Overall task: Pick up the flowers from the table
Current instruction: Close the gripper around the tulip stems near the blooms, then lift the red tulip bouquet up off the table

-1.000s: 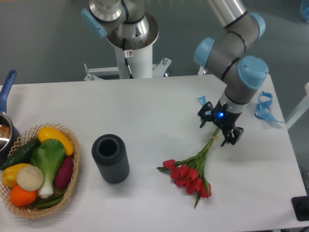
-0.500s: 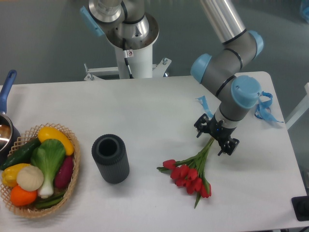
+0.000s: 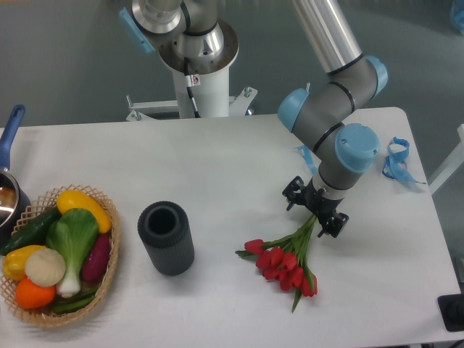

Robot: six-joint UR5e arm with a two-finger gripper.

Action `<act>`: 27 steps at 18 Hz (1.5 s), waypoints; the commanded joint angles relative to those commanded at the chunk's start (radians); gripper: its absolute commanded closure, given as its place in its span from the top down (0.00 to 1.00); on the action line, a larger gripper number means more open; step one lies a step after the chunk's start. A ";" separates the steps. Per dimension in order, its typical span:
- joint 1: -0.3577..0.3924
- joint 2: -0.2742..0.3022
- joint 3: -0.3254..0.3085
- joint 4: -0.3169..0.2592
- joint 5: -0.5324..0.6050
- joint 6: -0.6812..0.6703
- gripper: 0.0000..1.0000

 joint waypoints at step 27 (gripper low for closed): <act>0.049 0.224 0.061 0.003 -0.454 -0.149 0.16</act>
